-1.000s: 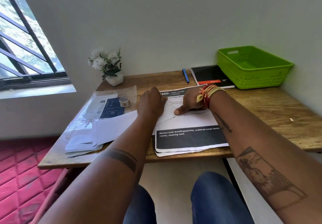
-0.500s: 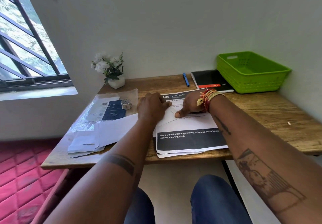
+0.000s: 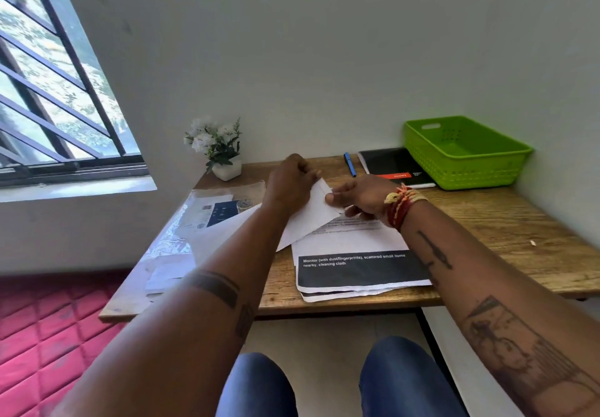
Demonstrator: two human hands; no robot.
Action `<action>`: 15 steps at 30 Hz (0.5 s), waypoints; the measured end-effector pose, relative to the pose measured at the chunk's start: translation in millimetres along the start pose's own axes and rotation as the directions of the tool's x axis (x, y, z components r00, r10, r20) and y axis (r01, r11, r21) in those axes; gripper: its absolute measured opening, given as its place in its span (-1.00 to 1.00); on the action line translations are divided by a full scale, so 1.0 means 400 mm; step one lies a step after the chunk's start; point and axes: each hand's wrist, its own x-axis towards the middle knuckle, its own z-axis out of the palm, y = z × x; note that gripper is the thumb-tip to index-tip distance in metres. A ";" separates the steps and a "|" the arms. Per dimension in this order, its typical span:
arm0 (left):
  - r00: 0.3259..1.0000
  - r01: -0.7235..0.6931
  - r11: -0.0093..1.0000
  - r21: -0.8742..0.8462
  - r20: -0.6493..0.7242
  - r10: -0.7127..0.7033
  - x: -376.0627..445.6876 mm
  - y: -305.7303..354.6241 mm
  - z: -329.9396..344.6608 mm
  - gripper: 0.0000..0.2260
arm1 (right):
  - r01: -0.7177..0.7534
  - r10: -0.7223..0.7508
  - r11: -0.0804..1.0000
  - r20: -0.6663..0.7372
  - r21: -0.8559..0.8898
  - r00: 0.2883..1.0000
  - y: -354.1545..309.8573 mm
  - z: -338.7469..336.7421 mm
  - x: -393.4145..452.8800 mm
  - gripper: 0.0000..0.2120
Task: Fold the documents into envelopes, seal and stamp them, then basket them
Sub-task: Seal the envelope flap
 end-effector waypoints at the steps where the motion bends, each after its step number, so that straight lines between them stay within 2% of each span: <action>1: 1.000 -0.001 0.999 -0.049 -0.021 0.000 0.002 0.020 -0.017 -0.85 | 0.033 -0.030 0.996 -0.034 0.077 0.999 -0.007 0.003 -0.007 -0.80; 4: 0.990 -0.040 0.983 -0.178 -0.138 0.016 -0.012 0.079 -0.064 -0.86 | 0.109 -0.072 0.942 -0.125 0.319 0.990 -0.049 0.005 -0.039 -0.92; 6: 0.944 -0.120 0.993 -0.013 -0.311 0.110 -0.032 0.116 -0.085 -0.85 | 0.188 -0.093 0.893 -0.243 0.408 0.966 -0.084 -0.012 -0.058 -0.90; 7: 0.912 -0.150 0.985 0.084 -0.372 0.170 -0.045 0.136 -0.090 -0.86 | 0.235 -0.109 0.892 -0.322 0.386 0.940 -0.103 -0.023 -0.069 -0.89; 8: 0.891 -0.184 0.975 0.127 -0.397 0.220 -0.058 0.160 -0.096 -0.87 | 0.297 -0.145 0.893 -0.407 0.339 0.902 -0.123 -0.034 -0.081 -0.88; 10: 0.899 -0.234 0.971 0.039 -0.372 0.232 -0.082 0.212 -0.102 -0.84 | 0.423 -0.264 0.891 -0.568 0.167 0.780 -0.166 -0.051 -0.110 -0.81; 13: 0.942 -0.133 0.960 -0.247 -0.333 0.045 -0.098 0.287 -0.117 -0.71 | 0.493 -0.473 0.853 -0.655 -0.173 0.589 -0.219 -0.054 -0.159 -0.78; 15: 0.954 -0.045 0.921 -0.386 -0.289 -0.075 -0.101 0.321 -0.133 -0.63 | 0.464 -0.570 0.813 -0.639 -0.351 0.516 -0.233 -0.037 -0.180 -0.82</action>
